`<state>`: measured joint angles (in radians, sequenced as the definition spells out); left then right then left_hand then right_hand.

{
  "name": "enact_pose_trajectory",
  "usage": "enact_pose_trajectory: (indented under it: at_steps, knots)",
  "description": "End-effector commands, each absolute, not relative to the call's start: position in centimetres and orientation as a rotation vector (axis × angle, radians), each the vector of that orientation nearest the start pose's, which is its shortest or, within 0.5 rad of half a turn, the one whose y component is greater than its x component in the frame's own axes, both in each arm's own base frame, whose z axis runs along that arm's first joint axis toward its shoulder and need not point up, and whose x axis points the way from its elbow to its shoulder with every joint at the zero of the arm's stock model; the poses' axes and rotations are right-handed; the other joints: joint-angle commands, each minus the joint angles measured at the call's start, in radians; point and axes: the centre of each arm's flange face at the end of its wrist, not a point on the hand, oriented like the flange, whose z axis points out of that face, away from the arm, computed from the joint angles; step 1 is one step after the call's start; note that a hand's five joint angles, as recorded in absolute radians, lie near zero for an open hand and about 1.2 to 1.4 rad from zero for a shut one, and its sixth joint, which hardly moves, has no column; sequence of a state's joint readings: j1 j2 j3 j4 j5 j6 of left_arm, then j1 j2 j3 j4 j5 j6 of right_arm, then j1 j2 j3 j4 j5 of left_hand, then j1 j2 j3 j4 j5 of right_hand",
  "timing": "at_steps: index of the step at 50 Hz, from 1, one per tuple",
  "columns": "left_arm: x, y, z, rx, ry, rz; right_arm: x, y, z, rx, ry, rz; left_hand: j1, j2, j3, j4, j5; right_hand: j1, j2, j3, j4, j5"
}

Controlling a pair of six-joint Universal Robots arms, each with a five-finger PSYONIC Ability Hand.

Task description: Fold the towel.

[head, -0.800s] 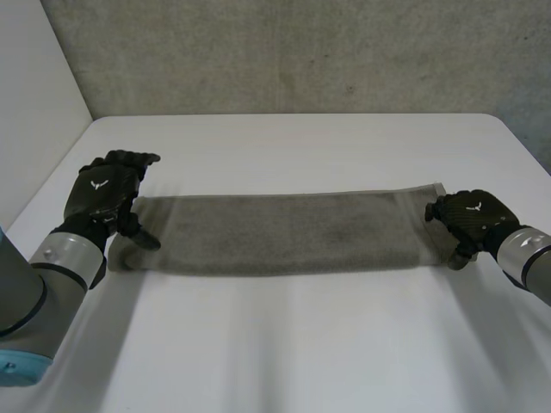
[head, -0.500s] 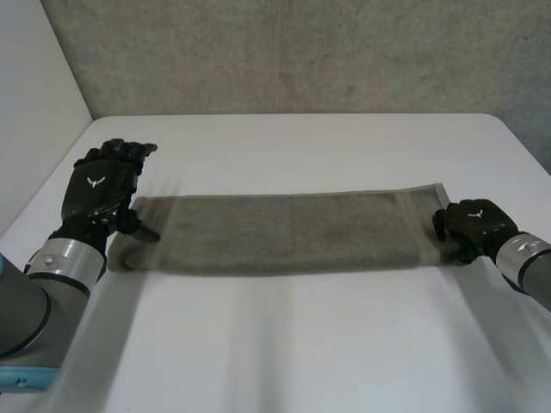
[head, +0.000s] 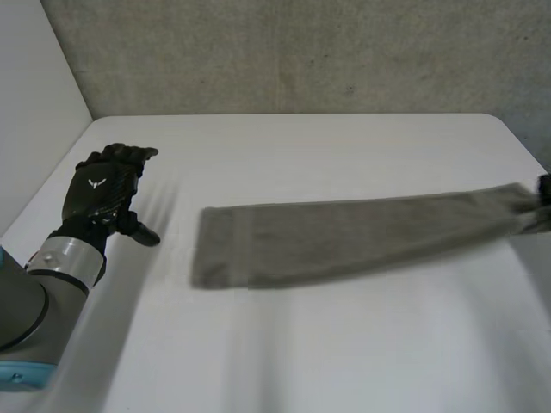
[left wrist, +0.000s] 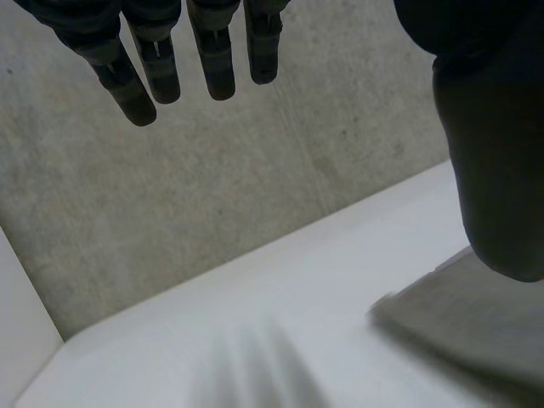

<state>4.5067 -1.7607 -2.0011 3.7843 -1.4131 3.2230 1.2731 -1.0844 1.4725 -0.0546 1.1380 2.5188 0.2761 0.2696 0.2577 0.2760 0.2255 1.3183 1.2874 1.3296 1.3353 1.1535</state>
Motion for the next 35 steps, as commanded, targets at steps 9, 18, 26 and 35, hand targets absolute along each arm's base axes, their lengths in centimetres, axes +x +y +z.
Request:
enact_pose_trajectory:
  at_steps: [9, 18, 26, 35]
  knots:
    - [-21.9, -26.4, 19.4, 0.599, 2.54, -2.132, 18.6, -36.9, 26.1, -1.329, 2.072, -2.148, -0.092, -0.085, -0.074, -0.092, -0.216, 0.078, 0.109, 0.067, 0.061, 0.068]
    - [-23.1, -26.5, 21.1, 0.625, 2.482, -2.21, 34.3, -27.7, 23.0, -1.717, 1.605, -1.976, -0.092, -0.085, -0.074, -0.092, -0.216, 0.078, 0.109, 0.067, 0.061, 0.068]
    - [-23.6, -26.8, 21.7, 0.64, 2.442, -2.235, 40.3, -21.9, 15.9, -1.878, 1.486, -1.728, -0.092, -0.085, -0.074, -0.092, -0.216, 0.003, 0.034, -0.009, -0.014, -0.007]
    - [-24.3, -26.6, 22.0, 0.698, 2.404, -2.258, 40.3, -22.3, 16.5, -1.715, 1.532, -1.796, -0.092, -0.085, -0.074, -0.092, -0.216, -1.144, -1.113, -1.155, -1.161, -1.153]
